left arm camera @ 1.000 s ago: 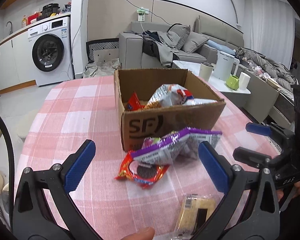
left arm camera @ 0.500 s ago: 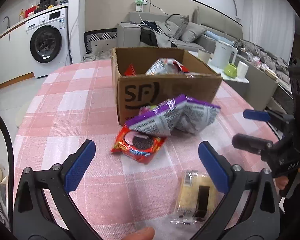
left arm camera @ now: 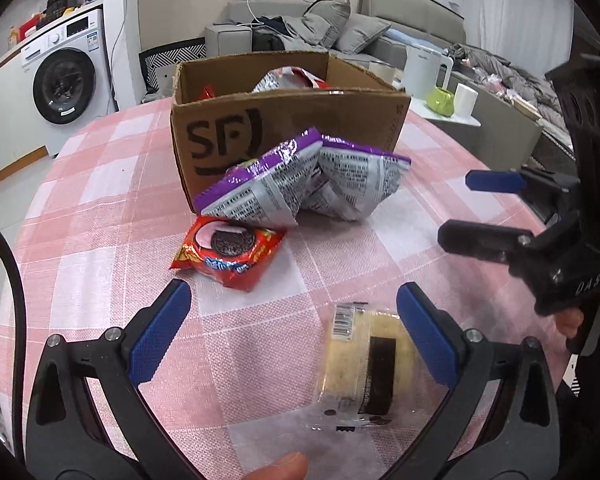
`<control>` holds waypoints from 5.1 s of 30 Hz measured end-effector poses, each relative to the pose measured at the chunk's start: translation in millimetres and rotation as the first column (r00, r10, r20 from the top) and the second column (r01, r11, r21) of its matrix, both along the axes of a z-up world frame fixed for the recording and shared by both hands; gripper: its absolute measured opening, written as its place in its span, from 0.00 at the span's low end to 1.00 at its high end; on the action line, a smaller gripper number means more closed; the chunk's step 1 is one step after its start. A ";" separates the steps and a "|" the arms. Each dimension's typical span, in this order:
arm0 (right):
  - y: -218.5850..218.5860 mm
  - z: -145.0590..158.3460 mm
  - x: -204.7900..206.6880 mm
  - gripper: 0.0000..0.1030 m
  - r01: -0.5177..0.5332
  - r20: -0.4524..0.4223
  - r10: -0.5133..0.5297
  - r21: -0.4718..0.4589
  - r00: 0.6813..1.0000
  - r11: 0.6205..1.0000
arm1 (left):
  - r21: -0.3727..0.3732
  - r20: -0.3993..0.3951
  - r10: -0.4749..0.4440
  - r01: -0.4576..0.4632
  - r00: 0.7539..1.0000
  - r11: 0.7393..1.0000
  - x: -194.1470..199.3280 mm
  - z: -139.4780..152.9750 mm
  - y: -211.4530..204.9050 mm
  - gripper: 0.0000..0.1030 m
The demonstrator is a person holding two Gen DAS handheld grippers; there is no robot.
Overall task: Organize snacks
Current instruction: 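Move both tools back from the box toward the remaining snacks, then lower left tool onto the clear-wrapped cracker pack and close on it, then grasp the purple-edged white bag with right tool while left lifts the cracker pack, then lift both held snacks and carry them over the cardboard box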
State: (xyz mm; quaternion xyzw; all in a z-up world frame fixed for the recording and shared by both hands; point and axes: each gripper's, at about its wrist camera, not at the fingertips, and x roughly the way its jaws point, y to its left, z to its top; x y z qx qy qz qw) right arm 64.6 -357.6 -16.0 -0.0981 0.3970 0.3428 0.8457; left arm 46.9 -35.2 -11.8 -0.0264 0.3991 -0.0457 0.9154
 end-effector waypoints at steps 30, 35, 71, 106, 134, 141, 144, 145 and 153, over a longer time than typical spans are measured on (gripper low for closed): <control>-0.7 -10.7 4.3 1.00 0.017 -0.035 -0.018 -0.008 0.999 1.000 | 0.042 -0.163 -0.207 0.216 0.965 0.975 0.4 -41.7 -49.4 0.73; -1.9 -12.5 5.8 1.00 0.022 -0.038 -0.023 -0.010 0.999 1.000 | 0.030 -0.144 -0.226 0.232 0.963 0.972 -2.0 -39.7 -47.8 0.54; 36.7 -34.5 38.2 0.99 0.109 -0.091 -0.105 0.038 0.990 0.993 | -0.071 0.059 -0.004 0.009 0.998 0.997 -2.8 11.1 19.7 0.54; 30.0 -30.5 31.4 0.50 0.143 -0.020 -0.142 0.059 0.990 0.988 | -0.082 0.067 0.041 -0.035 0.997 0.996 -5.0 15.4 27.9 0.54; 6.3 53.9 5.7 0.50 0.086 0.101 -0.108 0.203 0.989 0.975 | -0.106 0.208 0.062 -0.040 0.976 0.993 -4.3 72.3 34.0 0.54; 7.9 76.8 11.9 0.51 0.094 0.127 -0.127 0.243 0.984 0.966 | -0.083 0.253 0.058 -0.038 0.966 0.996 6.6 99.1 32.5 0.54; 10.9 82.8 14.3 0.51 0.100 0.138 -0.137 0.248 0.981 0.964 | -0.071 0.260 0.052 -0.035 0.964 0.997 13.5 106.9 29.7 0.54; 12.3 84.7 15.8 0.51 0.102 0.142 -0.140 0.249 0.980 0.963 | -0.064 0.261 0.049 -0.034 0.964 0.997 16.3 109.0 28.8 0.54; 19.6 94.3 32.0 0.51 0.115 0.140 -0.158 0.272 0.977 0.955 | -0.018 0.258 0.042 -0.039 0.965 0.999 44.7 116.1 23.6 0.54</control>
